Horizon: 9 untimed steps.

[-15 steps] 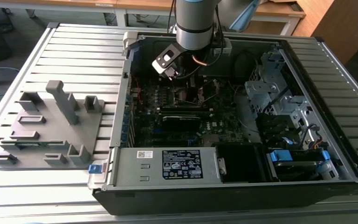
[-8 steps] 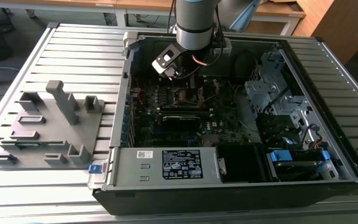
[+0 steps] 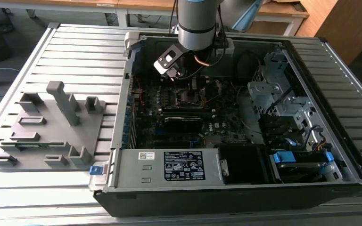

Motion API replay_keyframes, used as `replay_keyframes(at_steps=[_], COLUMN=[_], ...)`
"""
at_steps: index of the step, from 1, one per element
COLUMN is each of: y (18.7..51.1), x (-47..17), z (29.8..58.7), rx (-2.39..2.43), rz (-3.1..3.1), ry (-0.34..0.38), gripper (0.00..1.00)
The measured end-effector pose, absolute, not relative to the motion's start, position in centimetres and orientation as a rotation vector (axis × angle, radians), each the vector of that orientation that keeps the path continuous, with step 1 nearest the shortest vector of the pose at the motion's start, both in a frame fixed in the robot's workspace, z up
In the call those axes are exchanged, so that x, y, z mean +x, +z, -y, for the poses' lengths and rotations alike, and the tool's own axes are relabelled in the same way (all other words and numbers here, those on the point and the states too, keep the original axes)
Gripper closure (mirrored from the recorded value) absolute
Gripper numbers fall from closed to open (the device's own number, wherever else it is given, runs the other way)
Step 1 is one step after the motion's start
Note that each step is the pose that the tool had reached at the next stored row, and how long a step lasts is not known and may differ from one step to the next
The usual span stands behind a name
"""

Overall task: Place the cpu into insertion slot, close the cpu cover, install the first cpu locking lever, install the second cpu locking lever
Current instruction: 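Place the cpu into insertion slot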

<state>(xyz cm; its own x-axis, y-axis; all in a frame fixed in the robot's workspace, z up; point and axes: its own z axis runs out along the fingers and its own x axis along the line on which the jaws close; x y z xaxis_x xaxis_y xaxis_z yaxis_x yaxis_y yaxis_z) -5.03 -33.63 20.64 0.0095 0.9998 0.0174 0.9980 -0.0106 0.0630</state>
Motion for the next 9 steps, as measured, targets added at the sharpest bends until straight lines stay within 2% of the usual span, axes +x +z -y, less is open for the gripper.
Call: replay_keyframes(at_steps=[9], y=[20.78], x=[-5.03], z=[33.63], rx=[2.209], rz=[-2.186], ry=[0.088], gripper=[0.89])
